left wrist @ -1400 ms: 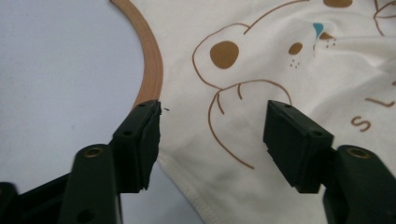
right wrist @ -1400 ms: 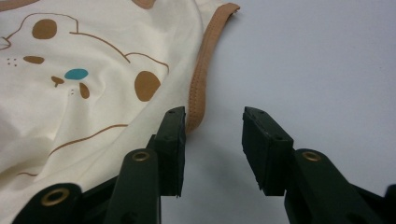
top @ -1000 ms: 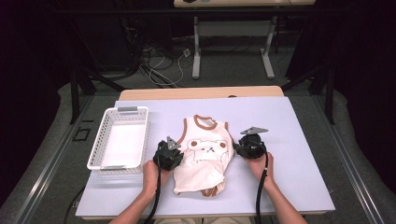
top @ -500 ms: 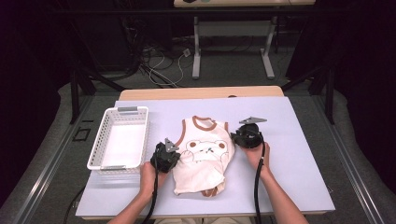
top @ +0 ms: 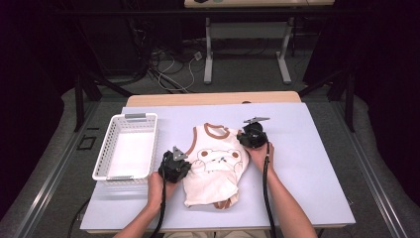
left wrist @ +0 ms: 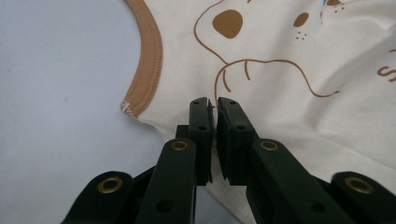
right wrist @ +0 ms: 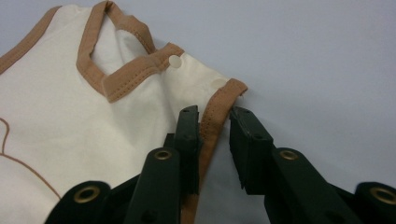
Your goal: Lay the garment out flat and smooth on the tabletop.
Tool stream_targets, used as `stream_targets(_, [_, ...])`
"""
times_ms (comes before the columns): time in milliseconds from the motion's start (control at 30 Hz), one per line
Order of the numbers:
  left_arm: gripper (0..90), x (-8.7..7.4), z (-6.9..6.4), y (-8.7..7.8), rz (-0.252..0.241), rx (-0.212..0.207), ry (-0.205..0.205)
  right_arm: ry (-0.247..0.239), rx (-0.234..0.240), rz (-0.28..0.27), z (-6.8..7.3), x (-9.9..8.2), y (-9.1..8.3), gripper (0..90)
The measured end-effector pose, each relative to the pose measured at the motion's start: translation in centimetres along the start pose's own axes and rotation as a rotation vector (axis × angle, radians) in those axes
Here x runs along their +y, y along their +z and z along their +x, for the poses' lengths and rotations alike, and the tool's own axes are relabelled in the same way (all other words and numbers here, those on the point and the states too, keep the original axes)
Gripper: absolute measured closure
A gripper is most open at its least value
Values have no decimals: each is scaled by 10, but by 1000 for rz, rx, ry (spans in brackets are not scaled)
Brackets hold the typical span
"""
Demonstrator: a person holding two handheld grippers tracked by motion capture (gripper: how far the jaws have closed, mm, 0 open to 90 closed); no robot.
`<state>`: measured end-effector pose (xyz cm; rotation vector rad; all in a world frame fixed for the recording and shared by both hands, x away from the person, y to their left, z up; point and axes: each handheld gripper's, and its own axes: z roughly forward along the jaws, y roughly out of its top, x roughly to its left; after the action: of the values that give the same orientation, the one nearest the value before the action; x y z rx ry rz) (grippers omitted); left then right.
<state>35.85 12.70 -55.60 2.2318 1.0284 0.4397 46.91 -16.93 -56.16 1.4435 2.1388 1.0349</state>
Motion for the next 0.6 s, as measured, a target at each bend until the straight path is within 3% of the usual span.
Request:
stream_targets(100, [862, 0, -1, 0, 1, -5, 7, -34, -18, 0, 6, 2, 1, 879])
stream_targets(200, [872, 0, -1, 0, -1, -15, -2, -37, -50, -3, 6, 3, 0, 890])
stream_targets(367, [879, 1, 0, 1, -5, -28, -13, -26, -126, -32, -7, 3, -2, 893])
stream_targets(600, [863, 3, -3, 4, -16, -38, -28, -12, -165, -45, -18, 12, -4, 890])
